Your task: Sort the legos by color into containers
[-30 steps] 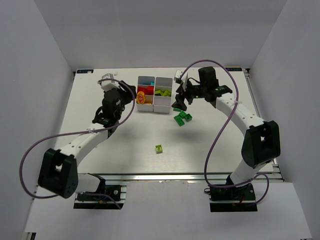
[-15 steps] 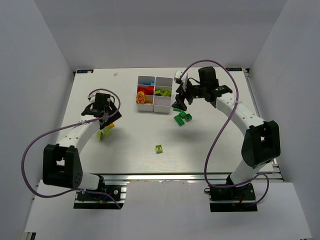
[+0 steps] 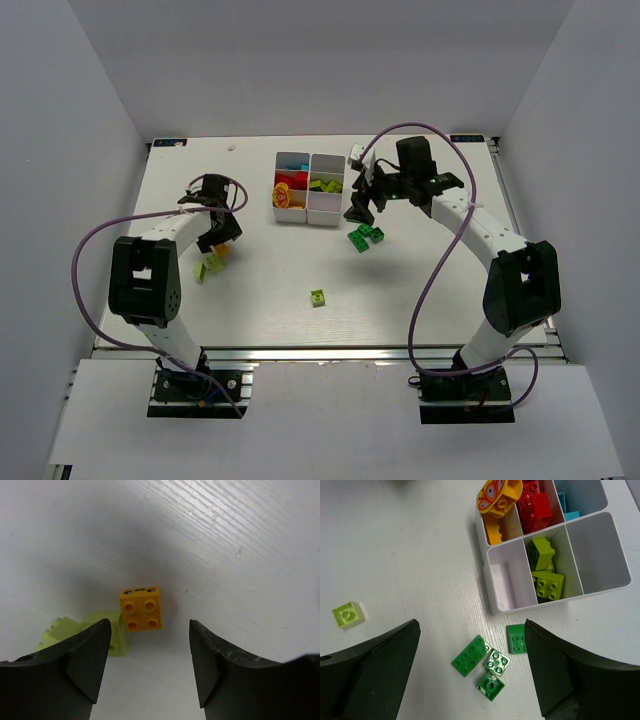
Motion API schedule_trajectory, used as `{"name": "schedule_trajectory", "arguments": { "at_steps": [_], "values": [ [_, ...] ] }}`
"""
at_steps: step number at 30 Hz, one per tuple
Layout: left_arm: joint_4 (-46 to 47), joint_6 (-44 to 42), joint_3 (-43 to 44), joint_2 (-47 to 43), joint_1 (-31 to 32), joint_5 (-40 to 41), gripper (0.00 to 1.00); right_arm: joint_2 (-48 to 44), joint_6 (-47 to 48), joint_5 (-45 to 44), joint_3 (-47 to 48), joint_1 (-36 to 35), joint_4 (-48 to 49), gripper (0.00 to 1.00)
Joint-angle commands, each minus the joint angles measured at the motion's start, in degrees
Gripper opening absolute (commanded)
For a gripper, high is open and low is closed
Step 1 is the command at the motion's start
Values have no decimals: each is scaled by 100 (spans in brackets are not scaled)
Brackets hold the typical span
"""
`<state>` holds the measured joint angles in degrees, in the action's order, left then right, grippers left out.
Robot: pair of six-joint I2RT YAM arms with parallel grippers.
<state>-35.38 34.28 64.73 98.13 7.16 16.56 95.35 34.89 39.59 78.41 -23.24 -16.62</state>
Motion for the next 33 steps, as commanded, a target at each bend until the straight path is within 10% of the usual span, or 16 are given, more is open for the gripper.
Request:
{"name": "schedule_trajectory", "arguments": {
  "at_steps": [1, 17, 28, 33],
  "values": [
    [65, -132, 189, 22, -57, 234, 73, -263, 35, 66, -36, 39, 54, 89],
    [523, -168, -22, 383, -101, 260, 55, -210, 26, 66, 51, 57, 27, 89],
    [1085, -194, -347, -539, 39, -424, 11, -227, 26, 57, 78, 57, 1, 89],
    [1900, -439, -505, -1401, 933, -812, 8, -219, 35, 31, 113, 48, 1, 89]
  ]
}}
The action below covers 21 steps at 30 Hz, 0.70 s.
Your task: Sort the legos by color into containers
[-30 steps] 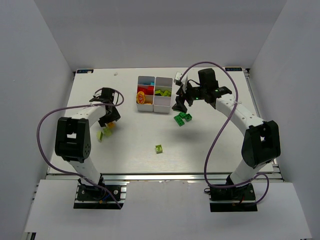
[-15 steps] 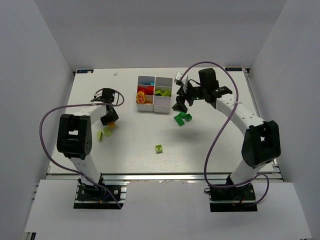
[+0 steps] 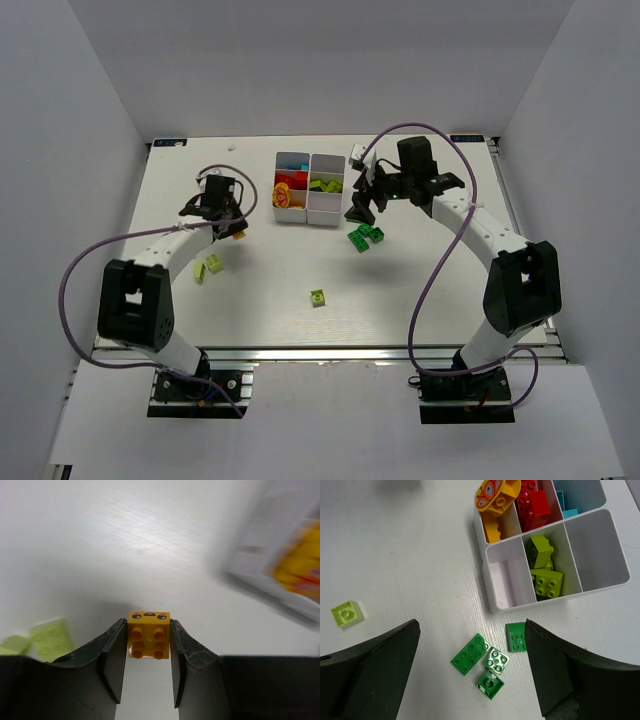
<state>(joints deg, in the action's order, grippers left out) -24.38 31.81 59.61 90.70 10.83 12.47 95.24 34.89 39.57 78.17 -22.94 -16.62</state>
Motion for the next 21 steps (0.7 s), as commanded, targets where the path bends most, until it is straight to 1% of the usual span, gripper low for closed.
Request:
{"name": "schedule_trajectory", "arguments": {
  "at_steps": [1, 2, 3, 6, 9, 12, 16, 17, 21],
  "values": [
    [934, -245, -11, -745, 717, -368, 8, -216, 44, 33, 137, 18, 1, 89],
    [1066, -281, -29, -825, 936, -342, 7, -208, 44, 24, 137, 26, 1, 89],
    [1198, -307, -46, -930, 1017, -342, 6, -208, 44, 16, 137, 35, -8, 89],
    [1716, -404, -47, -957, 1210, -254, 5, -225, 52, 15, 137, 35, -25, 89],
    [1954, -544, 120, -817, 1333, -157, 6, -243, 52, 15, 128, 44, -34, 89],
    [2016, -772, 515, -405, 1491, -87, 6, -252, 53, 7, 119, 44, -34, 89],
    [1841, -1106, 1174, 394, 1685, 124, 7, -287, 53, -2, 93, 44, -17, 89],
    [1823, -1238, 1410, 492, 1755, 220, 7, -287, 53, -11, 76, 53, -16, 89],
    [1674, -1520, 1877, 835, 1870, 396, 7, -331, 53, -20, 14, 79, 10, 89]
  ]
}}
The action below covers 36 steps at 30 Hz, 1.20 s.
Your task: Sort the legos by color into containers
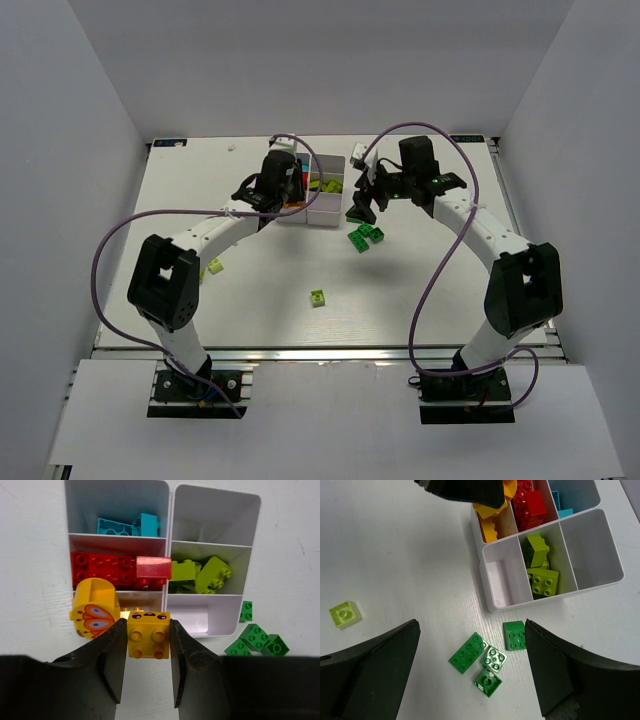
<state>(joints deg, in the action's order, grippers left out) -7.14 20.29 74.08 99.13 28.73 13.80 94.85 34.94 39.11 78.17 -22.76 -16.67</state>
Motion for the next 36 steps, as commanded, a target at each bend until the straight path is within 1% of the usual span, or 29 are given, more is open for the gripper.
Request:
{"name": "schedule_trajectory", "arguments": {
  "at_steps": [1, 9, 27, 30, 33, 34, 36],
  "values": [
    [-77, -447, 501, 53, 89, 289, 7, -300, 48, 17, 14, 62, 23, 89],
    [-297, -799, 950, 510, 221, 500, 9, -256, 39, 35, 40, 97, 32, 89],
    [-218, -834, 836, 880, 256, 562, 13, -230, 13, 53, 40, 123, 49, 89],
    [-183, -825, 845, 915, 256, 588, 15, -239, 22, 44, 31, 123, 58, 90],
    [-192, -825, 853, 941, 256, 641, 20, -239, 22, 44, 23, 123, 49, 90],
    [-192, -834, 853, 941, 256, 659, 24, -247, 22, 44, 23, 123, 49, 89],
    [-192, -843, 853, 941, 256, 711, 28, -239, 22, 44, 23, 141, 49, 89]
  ]
}}
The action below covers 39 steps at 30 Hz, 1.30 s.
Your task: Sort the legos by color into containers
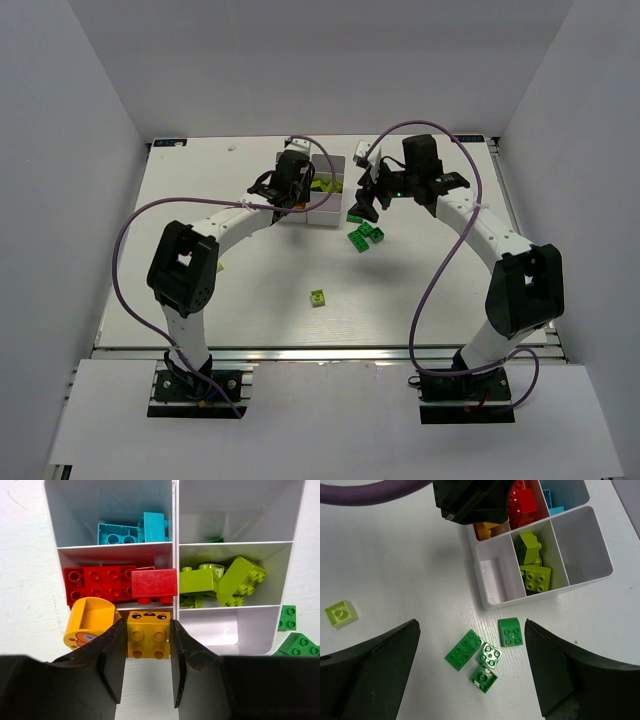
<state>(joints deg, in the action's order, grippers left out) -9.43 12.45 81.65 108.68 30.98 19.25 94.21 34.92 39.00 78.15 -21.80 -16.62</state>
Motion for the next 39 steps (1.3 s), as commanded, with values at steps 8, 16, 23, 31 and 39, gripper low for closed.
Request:
{"name": "schedule_trajectory", "arguments": {
  "at_steps": [8, 16, 23, 31, 39],
  "values": [
    [47, -58, 88, 12, 31, 211, 36, -184, 24, 72, 25, 36, 36, 89],
    [64, -14, 71, -14, 31, 194, 43, -202, 15, 81, 7, 45, 36, 90],
    [64, 30, 79, -14, 31, 185, 47, -211, 24, 90, -1, 53, 19, 90],
    [56, 47, 123, -14, 39, 167, 50, -219, 24, 99, -1, 53, 10, 89],
    [38, 47, 150, -14, 31, 176, 52, -237, 33, 90, -10, 53, 1, 89]
  ]
}}
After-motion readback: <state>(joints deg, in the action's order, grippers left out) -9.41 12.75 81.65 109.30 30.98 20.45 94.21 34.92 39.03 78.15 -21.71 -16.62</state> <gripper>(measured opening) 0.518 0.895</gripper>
